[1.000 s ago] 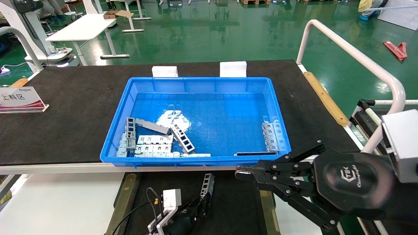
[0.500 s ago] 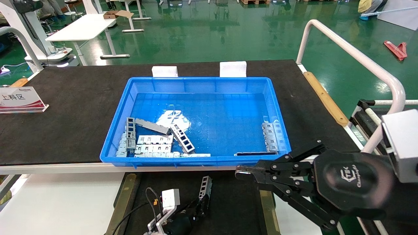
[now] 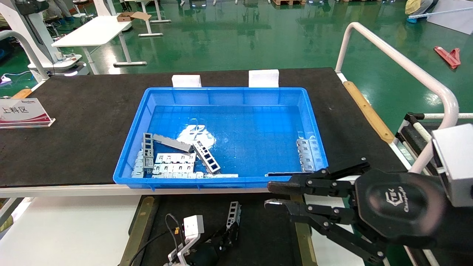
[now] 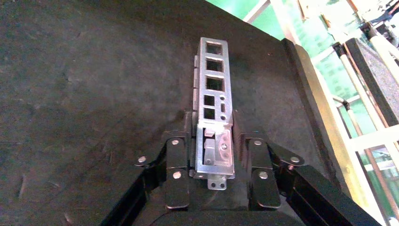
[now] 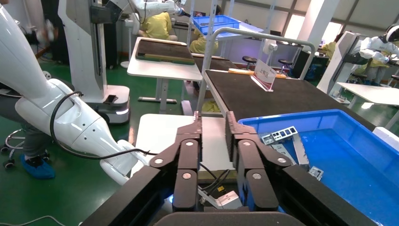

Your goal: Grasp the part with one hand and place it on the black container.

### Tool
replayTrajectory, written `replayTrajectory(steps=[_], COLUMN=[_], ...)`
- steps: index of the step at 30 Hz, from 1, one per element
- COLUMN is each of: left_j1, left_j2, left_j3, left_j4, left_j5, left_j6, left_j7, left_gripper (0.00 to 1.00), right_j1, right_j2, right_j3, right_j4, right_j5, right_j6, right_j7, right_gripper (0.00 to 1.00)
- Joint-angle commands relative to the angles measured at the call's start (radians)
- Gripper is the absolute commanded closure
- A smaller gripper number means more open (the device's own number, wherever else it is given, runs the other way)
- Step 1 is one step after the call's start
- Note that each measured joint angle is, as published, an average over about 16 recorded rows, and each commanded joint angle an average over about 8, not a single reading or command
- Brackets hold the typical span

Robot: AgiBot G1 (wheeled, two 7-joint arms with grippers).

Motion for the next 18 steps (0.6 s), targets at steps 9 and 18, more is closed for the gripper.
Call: replayTrajectory(steps=[9,18], left_j1=[-0.010,0.039], left_j2=[-0.008,-0.059], left_j3=[-0.005,-0.057], left_j4=[-0.006,-0.029], left_j5=[-0.028,-0.005], left_j6=[0.048,0.254], left_j7=[0.061,0.168], left_gripper=[0.00,0.00], right_j1=[0.000,0.000], right_j2=[0.000,0.000], right_j3=[-0.001,-0.001], right_j4=[0.000,0.000], right_j5=[0.000,0.001], right_j6=[0.000,0.000], right_j7=[0.000,0.000], right_gripper=[0.00,0.00])
